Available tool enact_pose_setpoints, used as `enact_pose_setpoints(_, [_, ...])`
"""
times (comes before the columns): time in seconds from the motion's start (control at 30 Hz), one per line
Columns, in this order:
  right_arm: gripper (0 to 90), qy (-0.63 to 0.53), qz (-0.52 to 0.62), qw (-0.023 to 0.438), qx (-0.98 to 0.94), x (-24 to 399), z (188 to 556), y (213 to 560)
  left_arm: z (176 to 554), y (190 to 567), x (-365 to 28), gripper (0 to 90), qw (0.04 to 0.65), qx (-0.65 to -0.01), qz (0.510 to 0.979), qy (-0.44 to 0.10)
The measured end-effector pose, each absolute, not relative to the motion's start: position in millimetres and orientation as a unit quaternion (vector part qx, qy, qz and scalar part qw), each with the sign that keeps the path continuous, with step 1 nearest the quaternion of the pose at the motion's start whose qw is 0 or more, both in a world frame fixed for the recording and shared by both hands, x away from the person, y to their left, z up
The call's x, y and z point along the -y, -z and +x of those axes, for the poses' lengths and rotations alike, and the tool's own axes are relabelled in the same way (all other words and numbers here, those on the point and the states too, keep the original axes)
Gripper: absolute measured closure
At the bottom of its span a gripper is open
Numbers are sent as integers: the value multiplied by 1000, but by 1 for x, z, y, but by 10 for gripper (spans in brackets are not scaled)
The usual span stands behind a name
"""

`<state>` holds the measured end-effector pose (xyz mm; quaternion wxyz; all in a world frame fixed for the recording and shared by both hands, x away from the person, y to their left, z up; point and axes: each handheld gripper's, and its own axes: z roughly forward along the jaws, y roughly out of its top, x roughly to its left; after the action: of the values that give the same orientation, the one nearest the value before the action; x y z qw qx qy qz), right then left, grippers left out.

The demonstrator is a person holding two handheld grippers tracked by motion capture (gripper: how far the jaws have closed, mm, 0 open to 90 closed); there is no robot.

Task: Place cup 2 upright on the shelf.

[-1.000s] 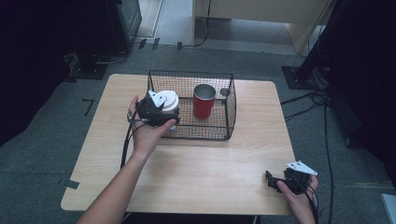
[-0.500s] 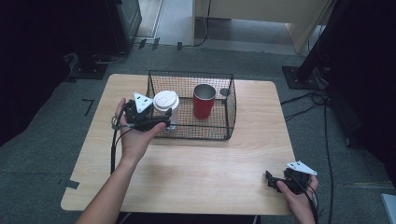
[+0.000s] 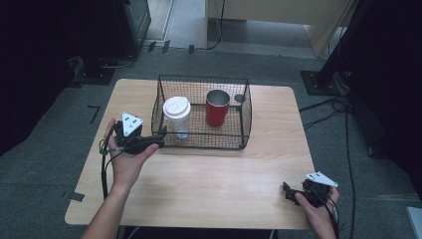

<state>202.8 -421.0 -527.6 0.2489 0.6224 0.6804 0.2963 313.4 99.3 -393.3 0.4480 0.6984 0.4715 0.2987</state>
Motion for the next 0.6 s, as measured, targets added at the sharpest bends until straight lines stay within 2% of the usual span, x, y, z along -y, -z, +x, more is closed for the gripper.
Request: enact_pose_setpoints(0.6, [0, -296, 622, 249, -680, 421, 203, 528, 293, 428, -124, 0, 433, -496, 698, -282])
